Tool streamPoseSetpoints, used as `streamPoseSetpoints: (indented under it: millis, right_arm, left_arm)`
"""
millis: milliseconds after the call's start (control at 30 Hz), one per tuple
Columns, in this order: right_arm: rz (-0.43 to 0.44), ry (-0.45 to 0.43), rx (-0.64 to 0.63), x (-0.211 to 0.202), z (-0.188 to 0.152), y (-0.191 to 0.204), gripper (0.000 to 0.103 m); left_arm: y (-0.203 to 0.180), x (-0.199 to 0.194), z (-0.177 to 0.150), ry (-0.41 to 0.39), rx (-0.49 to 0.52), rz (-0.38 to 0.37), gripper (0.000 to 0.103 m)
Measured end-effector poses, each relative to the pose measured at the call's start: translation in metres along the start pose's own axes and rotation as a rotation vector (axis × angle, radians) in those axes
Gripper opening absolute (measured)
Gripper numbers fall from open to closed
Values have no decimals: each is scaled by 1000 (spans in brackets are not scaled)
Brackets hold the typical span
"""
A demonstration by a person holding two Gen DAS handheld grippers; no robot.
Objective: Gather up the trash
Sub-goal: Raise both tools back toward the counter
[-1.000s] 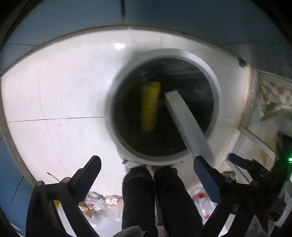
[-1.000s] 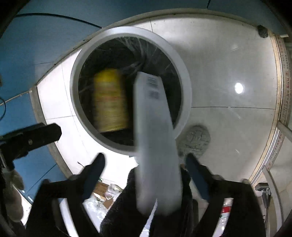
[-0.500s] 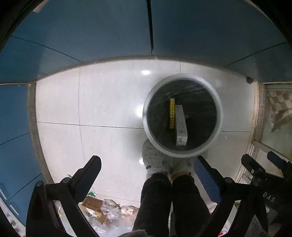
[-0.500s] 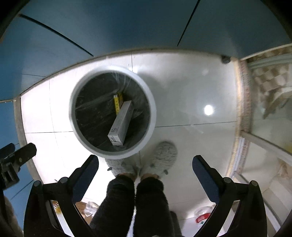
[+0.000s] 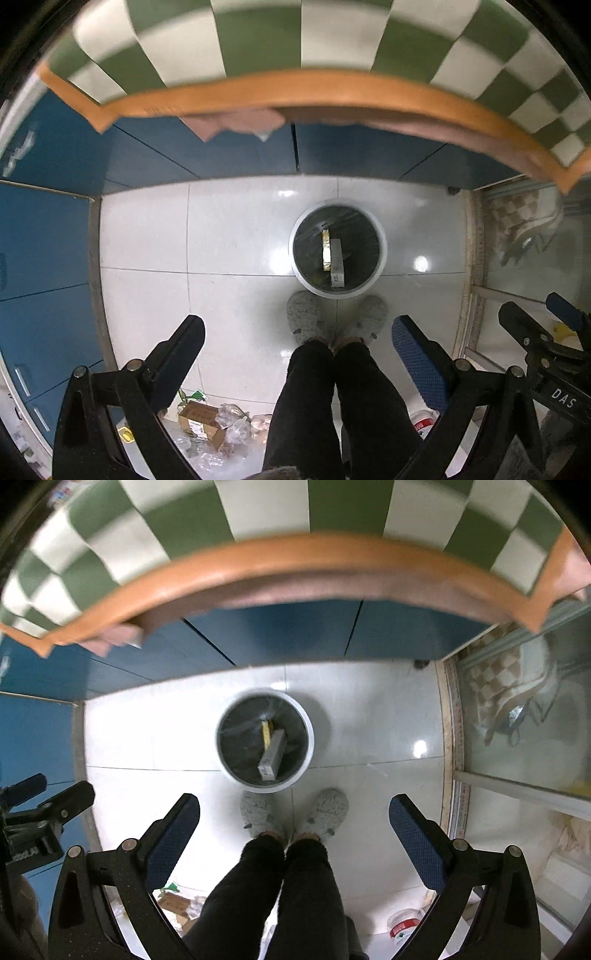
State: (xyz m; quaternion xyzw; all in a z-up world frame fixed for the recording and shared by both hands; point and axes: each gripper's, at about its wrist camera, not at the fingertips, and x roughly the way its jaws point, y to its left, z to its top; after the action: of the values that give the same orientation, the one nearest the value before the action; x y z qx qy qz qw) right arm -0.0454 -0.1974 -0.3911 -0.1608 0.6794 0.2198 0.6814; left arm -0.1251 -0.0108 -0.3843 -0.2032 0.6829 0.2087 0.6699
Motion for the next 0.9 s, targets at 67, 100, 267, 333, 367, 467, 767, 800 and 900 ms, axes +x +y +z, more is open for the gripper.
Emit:
streamPoseSetpoints:
  millis: [67,100,267,333,367,467,767,800,900]
  right_arm:
    - [11,-28,-4,-44,-3,3,103]
    - [12,-39,-6,-59,-6,4,103]
    - [38,-80,3,-143,-20,7,103]
    - [50,-92,9,-173,-28,11,103]
    - [52,-96,7,-181,-30,14,103]
    - [52,-116,-6,-207,-39,24,103]
    - [72,-158,-10,-233,-39,45,103]
    - [77,-162,-5,-235,-36,43,103]
    - [100,-183,10,-239,-20,37,103]
  left_arm:
    - [-2,-23,-4,-20,-1,-3,103]
    - [-1,-40,-8,-30,2,-10,103]
    - [3,-96,-22,-74,4,-29,103]
    - [6,-115,-25,-93,2,-38,103]
    - [8,-125,-28,-104,2,-44,103]
    - [12,-149,-31,-135,2,-62,103]
    - [10,-202,-28,-228,29,-89,103]
    - [9,-205,-23,-239,31,-92,103]
    - [4,-217,-4,-278,29,-98,103]
